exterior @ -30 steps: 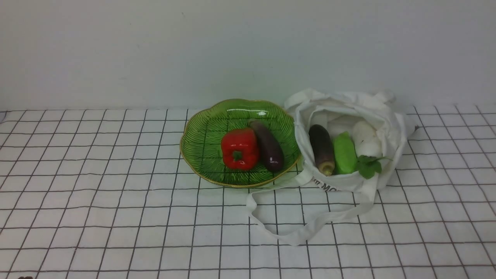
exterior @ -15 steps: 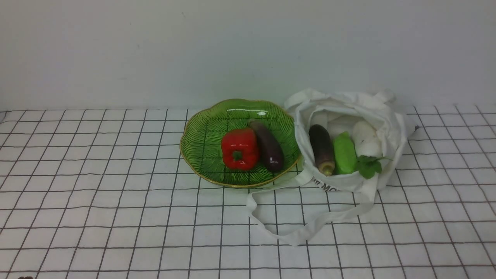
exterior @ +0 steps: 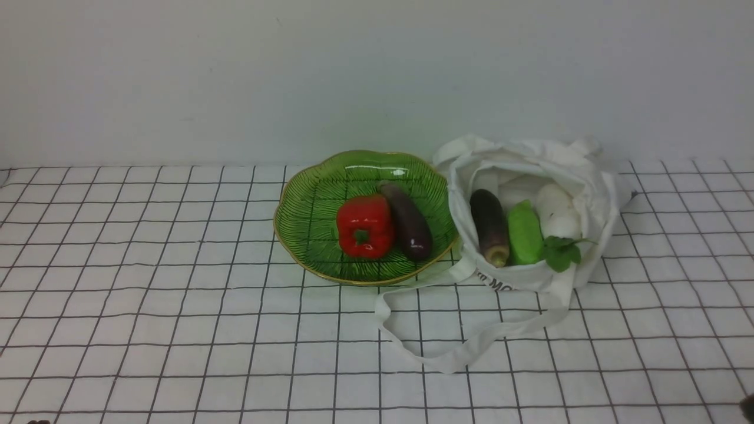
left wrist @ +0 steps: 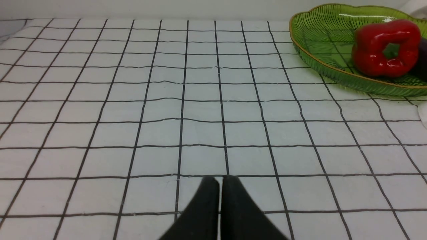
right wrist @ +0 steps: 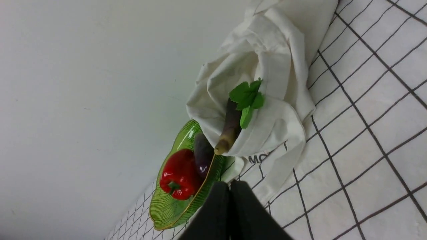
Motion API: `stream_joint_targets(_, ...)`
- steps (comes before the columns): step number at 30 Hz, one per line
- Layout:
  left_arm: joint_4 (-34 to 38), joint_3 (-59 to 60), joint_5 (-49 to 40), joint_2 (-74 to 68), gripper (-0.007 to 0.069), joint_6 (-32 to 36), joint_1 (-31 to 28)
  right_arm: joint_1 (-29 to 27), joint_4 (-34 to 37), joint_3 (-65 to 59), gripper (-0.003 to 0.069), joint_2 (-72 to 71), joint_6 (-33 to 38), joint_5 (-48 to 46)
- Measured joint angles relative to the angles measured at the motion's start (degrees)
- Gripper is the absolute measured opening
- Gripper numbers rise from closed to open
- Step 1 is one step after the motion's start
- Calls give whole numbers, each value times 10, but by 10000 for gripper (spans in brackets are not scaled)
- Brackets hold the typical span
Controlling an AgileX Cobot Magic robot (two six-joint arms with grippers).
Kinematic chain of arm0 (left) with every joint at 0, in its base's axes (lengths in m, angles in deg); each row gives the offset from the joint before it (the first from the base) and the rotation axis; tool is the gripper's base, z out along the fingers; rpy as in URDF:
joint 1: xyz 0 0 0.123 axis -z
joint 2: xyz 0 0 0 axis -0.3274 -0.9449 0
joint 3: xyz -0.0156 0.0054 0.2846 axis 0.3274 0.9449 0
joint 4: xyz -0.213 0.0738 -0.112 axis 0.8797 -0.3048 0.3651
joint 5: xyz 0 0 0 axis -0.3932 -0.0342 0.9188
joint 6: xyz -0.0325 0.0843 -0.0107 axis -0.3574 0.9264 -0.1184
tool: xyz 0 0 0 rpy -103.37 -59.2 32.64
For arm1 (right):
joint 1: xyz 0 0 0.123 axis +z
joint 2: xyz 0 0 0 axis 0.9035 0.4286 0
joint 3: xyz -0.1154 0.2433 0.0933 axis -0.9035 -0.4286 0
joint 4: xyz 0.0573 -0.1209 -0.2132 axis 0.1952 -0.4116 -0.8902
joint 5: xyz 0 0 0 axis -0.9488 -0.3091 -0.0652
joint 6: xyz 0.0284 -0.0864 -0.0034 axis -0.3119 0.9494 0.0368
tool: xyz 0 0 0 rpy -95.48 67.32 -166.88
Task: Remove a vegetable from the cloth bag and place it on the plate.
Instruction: Use the right arm to grab an eggplant from the bag
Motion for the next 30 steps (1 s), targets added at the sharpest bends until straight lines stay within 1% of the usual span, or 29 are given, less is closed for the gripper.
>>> stream_joint_targets(4,0,0,0,0,-8,0,0,0,-24,69,-15,3,90,-13)
stream_joint_targets(5,0,0,0,0,-8,0,0,0,-44,104,-15,14,118,-15)
stream_joint_targets(7,0,0,0,0,-8,0,0,0,-91,159,-15,57,149,-31)
stream_joint_targets(11,0,0,0,0,-8,0,0,0,-193,233,-15,206,158,-117)
stream_joint_targets(14,0,0,0,0,-8,0,0,0,-229,261,-15,321,145,-164)
stream_joint_targets(16,0,0,0,0,-8,0,0,0,-225,282,-15,399,148,-183)
stream_joint_targets(18,0,0,0,0,-8,0,0,0,-203,313,-15,477,170,-189)
stream_joint_targets(21,0,0,0,0,-8,0,0,3,-134,364,0,572,241,-189)
stream_joint_targets(22,0,0,0,0,-8,0,0,13,-103,392,18,615,276,-184)
stream_joint_targets(23,0,0,0,0,-8,0,0,13,-103,392,18,615,276,-184)
stream_joint_targets(24,0,0,0,0,-8,0,0,27,-75,431,53,667,305,-178)
stream_joint_targets(25,0,0,0,0,-8,0,0,35,-66,446,68,684,314,-176)
stream_joint_targets(26,0,0,0,0,-8,0,0,50,-60,479,113,730,325,-174)
stream_joint_targets(27,0,0,0,0,-8,0,0,52,-60,484,113,730,326,-174)
stream_joint_targets(30,0,0,0,0,-8,0,0,86,-69,562,231,825,331,-177)
